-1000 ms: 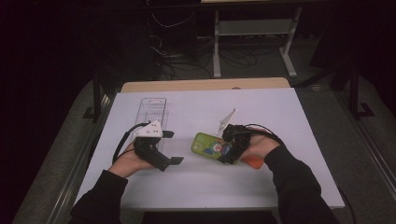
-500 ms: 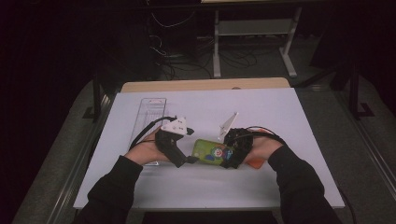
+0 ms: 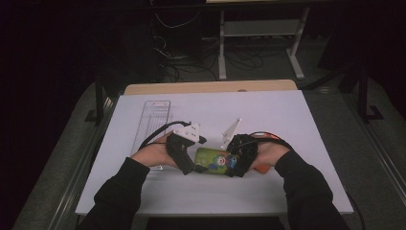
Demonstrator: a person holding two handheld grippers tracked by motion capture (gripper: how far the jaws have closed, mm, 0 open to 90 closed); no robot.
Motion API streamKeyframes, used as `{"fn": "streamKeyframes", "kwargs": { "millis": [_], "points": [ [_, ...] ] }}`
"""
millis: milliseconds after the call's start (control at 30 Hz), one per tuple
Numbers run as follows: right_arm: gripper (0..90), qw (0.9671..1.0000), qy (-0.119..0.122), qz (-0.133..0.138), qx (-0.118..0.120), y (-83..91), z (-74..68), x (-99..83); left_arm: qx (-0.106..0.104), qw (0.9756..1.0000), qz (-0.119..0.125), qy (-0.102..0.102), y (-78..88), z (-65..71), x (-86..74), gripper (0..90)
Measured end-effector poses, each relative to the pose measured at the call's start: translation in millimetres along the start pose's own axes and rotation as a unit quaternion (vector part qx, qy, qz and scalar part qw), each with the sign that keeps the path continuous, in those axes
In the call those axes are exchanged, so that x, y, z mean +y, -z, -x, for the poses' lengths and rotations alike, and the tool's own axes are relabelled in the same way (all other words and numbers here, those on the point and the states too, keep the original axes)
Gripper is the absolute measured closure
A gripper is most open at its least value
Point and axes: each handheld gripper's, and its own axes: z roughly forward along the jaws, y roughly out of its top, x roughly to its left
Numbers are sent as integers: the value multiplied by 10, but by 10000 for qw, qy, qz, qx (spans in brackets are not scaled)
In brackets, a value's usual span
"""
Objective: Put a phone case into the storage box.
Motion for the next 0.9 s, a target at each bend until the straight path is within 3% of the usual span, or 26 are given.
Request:
{"fn": "streamKeyframes", "kwargs": {
  "millis": [300,900],
  "points": [
    [153,9998,178,27,-42,25,-79,84,-137,9994,-297,-66,-112,67,-13,0],
    [153,9993,370,79,19,54,-128,129,-183,9980,-566,-191,-262,93,-29,0]
  ]
}}
